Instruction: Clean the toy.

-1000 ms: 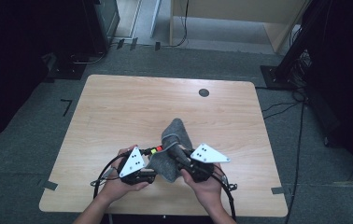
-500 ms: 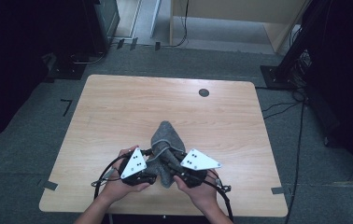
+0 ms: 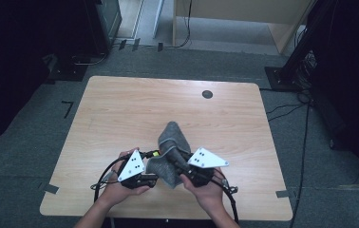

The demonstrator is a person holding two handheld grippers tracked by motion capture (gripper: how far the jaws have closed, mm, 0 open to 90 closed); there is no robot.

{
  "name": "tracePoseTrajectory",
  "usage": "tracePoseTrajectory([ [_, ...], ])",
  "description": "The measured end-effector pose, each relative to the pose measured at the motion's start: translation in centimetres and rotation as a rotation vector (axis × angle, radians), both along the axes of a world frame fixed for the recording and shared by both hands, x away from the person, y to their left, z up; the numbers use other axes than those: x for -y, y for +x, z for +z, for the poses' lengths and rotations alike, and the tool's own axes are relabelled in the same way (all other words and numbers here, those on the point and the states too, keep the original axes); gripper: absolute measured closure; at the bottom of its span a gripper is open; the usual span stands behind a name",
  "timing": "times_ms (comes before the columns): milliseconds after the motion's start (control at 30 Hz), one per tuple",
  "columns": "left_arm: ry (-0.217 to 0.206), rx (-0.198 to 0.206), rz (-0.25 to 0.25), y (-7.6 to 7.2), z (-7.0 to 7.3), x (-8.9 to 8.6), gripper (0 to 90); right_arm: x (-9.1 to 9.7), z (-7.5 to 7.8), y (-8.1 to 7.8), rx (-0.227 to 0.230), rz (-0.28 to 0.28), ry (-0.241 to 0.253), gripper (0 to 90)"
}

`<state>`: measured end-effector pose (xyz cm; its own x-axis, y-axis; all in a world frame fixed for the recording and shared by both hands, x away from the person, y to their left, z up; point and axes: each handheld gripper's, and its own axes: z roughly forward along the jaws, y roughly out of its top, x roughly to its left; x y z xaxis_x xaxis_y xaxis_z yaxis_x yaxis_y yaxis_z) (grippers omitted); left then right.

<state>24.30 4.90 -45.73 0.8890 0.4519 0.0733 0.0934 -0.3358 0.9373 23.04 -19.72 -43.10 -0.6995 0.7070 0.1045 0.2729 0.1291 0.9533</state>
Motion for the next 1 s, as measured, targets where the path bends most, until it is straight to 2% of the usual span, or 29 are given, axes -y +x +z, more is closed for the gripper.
tracePoseTrajectory([
  [67, -0.055, -0.006, -0.018, 0.1, 0.3, -0.5, 34.4, 2.0, -0.3, 0.7, -0.026, -0.086, 0.011, 78.6],
  [133, -0.064, 0.004, -0.016, 0.2, 0.4, -0.7, 34.4, 3.2, -0.4, 1.0, -0.047, -0.108, 0.064, 78.6],
  [167, -0.072, 0.001, -0.021, 0.2, 0.4, -0.8, 34.4, 3.5, -0.2, 1.0, -0.048, -0.095, 0.105, 78.5],
  [200, -0.084, -0.003, -0.026, 0.2, 0.4, -0.8, 34.4, 3.4, 0.0, 0.9, -0.042, -0.077, 0.122, 78.4],
  [267, -0.123, -0.018, -0.045, 0.1, 0.5, -0.8, 34.4, 2.5, 0.0, 0.8, -0.046, -0.039, 0.128, 78.4],
  [367, -0.167, -0.024, -0.055, 0.0, 0.9, -0.9, 34.4, 1.1, -1.2, 0.6, -0.096, 0.045, 0.164, 79.0],
  [400, -0.177, -0.026, -0.053, 0.0, 1.0, -1.1, 34.4, 0.7, -1.6, 0.5, -0.093, 0.041, 0.160, 79.1],
  [433, -0.187, -0.027, -0.050, 0.1, 1.1, -1.4, 34.4, 0.4, -2.2, 0.5, -0.112, 0.044, 0.147, 79.3],
  [467, -0.210, -0.034, -0.044, 0.2, 1.3, -1.7, 34.4, 0.2, -2.6, 0.6, -0.134, 0.057, 0.114, 79.2],
  [533, -0.242, -0.047, -0.040, 0.5, 1.6, -2.2, 34.5, -0.2, -3.3, 0.9, -0.154, 0.045, 0.013, 79.2],
  [600, -0.237, -0.041, -0.033, 0.5, 1.7, -2.3, 34.5, -0.2, -3.4, 1.0, -0.161, 0.037, 0.008, 79.2],
  [633, -0.217, -0.034, -0.024, 0.5, 1.6, -2.3, 34.4, 0.5, -2.9, 1.1, -0.156, 0.021, 0.079, 79.0],
  [700, -0.214, -0.039, -0.024, 0.6, 1.4, -2.3, 34.4, 1.2, -1.6, 0.8, -0.103, 0.005, 0.153, 78.4],
  [800, -0.206, -0.052, -0.039, 0.5, 1.1, -1.6, 34.4, 1.4, -0.2, 0.2, -0.027, 0.007, 0.213, 77.4],
  [867, -0.210, -0.054, -0.052, 0.3, 1.3, -1.1, 34.4, 0.9, -0.4, 0.1, -0.031, 0.030, 0.207, 77.9],
  [900, -0.217, -0.055, -0.053, 0.3, 1.4, -1.1, 34.4, 0.5, -1.0, 0.0, -0.039, 0.015, 0.193, 78.6],
  [1000, -0.230, -0.046, -0.051, 0.2, 1.8, -1.3, 34.5, 0.0, -2.8, 0.4, -0.141, 0.038, 0.131, 78.8],
])
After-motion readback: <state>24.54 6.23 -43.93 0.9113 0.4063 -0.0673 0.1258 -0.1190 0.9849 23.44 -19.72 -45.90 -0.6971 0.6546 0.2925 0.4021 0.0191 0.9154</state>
